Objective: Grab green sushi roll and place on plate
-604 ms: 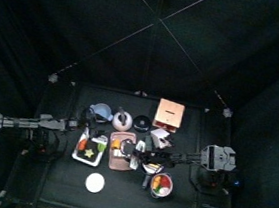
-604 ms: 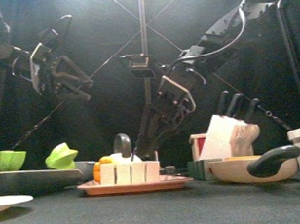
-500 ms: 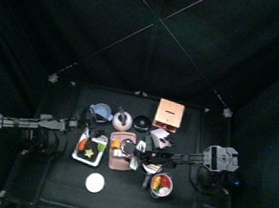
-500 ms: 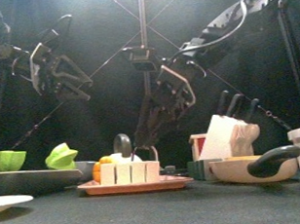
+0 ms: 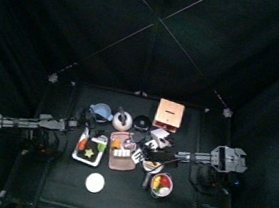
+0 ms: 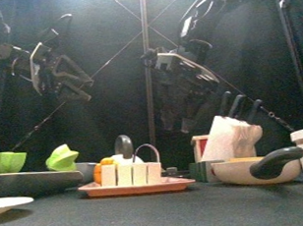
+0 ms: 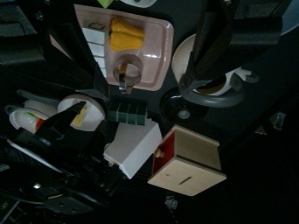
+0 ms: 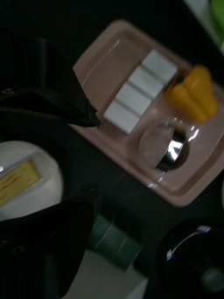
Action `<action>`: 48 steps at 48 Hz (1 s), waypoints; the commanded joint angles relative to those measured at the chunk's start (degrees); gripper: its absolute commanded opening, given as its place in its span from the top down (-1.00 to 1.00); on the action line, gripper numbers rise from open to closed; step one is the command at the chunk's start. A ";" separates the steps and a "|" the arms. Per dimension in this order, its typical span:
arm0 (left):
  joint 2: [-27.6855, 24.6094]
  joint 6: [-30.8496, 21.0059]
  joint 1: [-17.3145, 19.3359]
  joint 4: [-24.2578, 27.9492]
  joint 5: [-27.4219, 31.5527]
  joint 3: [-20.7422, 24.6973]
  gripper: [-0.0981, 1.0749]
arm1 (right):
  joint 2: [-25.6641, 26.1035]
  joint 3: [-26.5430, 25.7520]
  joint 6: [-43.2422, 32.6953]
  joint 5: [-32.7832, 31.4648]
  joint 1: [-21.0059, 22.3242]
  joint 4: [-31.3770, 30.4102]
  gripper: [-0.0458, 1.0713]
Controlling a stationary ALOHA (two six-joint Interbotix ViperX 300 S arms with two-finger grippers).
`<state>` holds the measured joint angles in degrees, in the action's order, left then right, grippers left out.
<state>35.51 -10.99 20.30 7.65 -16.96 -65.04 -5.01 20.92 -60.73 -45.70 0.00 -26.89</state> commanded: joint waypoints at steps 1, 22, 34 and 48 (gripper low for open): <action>0.26 0.09 0.18 0.09 -0.26 0.70 -0.87 | -0.18 -2.02 -0.35 -4.31 0.44 0.18 -0.72; 0.18 0.09 0.18 0.09 -0.26 0.70 -0.87 | -2.64 0.53 -1.58 -4.75 5.19 0.79 -0.72; 0.18 0.09 0.18 0.09 -0.18 0.62 -0.87 | -3.60 1.32 -1.58 -4.75 6.68 1.85 -0.72; 0.26 0.09 0.26 0.09 -0.26 0.53 -0.87 | -5.01 0.97 -1.49 -4.75 7.12 2.11 -0.72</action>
<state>35.60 -10.99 20.30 7.65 -16.96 -65.21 -10.99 22.76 -62.23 -50.54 6.59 -24.87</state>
